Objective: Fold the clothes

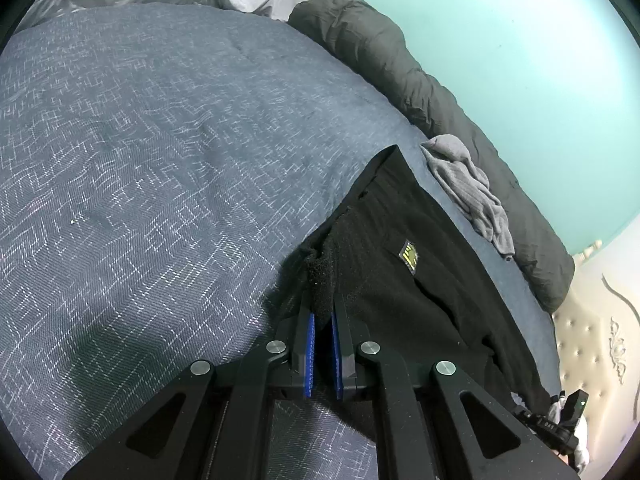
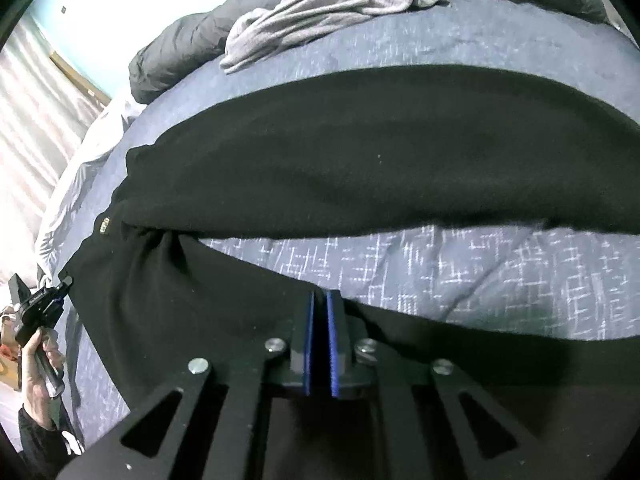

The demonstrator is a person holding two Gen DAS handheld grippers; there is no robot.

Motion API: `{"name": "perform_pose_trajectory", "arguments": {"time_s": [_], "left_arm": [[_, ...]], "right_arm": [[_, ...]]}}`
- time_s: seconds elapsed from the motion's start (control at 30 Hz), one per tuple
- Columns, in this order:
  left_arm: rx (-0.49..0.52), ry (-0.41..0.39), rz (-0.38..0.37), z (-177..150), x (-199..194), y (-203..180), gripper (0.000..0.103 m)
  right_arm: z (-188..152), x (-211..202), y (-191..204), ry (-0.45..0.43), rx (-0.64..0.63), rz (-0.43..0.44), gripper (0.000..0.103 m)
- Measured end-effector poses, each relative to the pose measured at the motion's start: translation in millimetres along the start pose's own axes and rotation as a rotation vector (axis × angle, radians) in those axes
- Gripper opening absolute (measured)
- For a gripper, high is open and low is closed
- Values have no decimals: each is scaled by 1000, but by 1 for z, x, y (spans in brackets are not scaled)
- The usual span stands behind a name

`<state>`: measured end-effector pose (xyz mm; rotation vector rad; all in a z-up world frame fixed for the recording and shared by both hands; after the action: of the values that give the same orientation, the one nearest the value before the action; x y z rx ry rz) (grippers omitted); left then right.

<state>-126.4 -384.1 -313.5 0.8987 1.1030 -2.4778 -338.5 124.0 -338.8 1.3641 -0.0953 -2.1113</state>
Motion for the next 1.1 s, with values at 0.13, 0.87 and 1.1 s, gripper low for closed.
{"name": "perform_pose_trajectory", "arguments": {"time_s": [0.13, 0.87, 1.1], "left_arm": [[-1, 1, -1, -1, 0, 1, 7], [-5, 6, 18, -2, 3, 0, 7], [1, 5, 23, -1, 2, -1, 7]], "right_arm": [[0, 2, -7, -15, 81, 45, 5], [-20, -37, 5, 39, 114, 90, 44], [-57, -26, 1, 97, 182, 117, 44]]}}
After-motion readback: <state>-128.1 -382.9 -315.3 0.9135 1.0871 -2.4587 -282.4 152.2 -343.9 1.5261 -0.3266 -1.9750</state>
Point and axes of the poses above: each gripper's, at about its wrist camera, not at the fingertips, and x roughly the way its jaws point, y to its left, z to its top, the point moved 5 cm from there along x, roughly the way its jaws point
